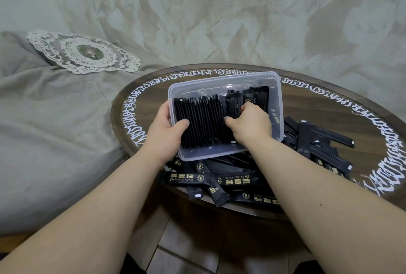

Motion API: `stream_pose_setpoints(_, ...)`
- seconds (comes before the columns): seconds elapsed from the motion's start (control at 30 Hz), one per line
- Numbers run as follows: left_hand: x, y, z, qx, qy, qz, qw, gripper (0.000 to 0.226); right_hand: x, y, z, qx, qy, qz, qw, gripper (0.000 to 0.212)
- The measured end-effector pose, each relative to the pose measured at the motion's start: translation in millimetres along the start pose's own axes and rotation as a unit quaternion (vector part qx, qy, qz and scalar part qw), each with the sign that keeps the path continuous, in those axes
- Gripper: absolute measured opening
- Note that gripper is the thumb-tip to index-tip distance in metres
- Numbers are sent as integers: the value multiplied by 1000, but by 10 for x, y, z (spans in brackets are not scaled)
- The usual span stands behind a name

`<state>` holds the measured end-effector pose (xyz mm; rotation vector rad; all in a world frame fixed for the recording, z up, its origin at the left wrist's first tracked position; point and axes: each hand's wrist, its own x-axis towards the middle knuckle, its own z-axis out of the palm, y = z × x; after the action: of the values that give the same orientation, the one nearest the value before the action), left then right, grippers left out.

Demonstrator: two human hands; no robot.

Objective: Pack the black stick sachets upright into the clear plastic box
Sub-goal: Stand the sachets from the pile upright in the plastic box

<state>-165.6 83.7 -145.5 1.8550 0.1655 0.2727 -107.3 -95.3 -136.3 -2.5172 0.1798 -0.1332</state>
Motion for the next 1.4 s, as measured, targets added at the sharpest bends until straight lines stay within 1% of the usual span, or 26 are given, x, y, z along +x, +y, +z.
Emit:
stream_pose_setpoints(0.13,-9,17,12,2,0,2,1000,55,-15,-18,24,8,8,-15,1000,34)
stream_pose_setpoints(0.27,-6,20,11,2,-3,2,1000,58,-24,-21,31,30,15,-12,999,49)
stream_pose_setpoints(0.33,-10,18,10,1,-3,3,1000,56,-13,-26,27,31,14,-8,999,50)
stream_pose_setpoints(0.4,-12,14,7,-1,-5,3,1000,55,-2,-28,31,34,11,-4,999,47)
stream_pose_setpoints(0.5,-14,24,11,0,-5,3,1000,55,11,-10,42,21,6,-10,1000,31)
stream_pose_setpoints(0.53,-18,30,12,0,-3,3,1000,55,11,-8,43,17,4,-13,1000,29)
stream_pose_setpoints(0.67,-22,37,16,3,2,4,1000,55,-7,-5,39,12,6,-22,1000,29)
stream_pose_setpoints(0.8,-13,29,21,12,6,6,1000,55,-53,-15,3,-3,46,-28,999,25)
stream_pose_setpoints(0.93,-11,23,22,8,9,2,1000,54,-77,-24,-41,-41,72,-50,995,31)
stream_pose_setpoints(1.03,-9,19,21,9,11,6,1000,54,-82,-7,-24,-47,67,-72,994,35)
stream_pose_setpoints(1.2,-2,18,17,9,10,5,1000,53,-97,52,-33,17,30,-94,995,41)
stream_pose_setpoints(1.3,8,6,14,6,4,3,1000,54,-101,87,-46,-10,6,-109,994,42)
stream_pose_setpoints(1.4,4,-2,6,8,-4,-1,1000,53,-76,112,-42,-30,13,-99,995,36)
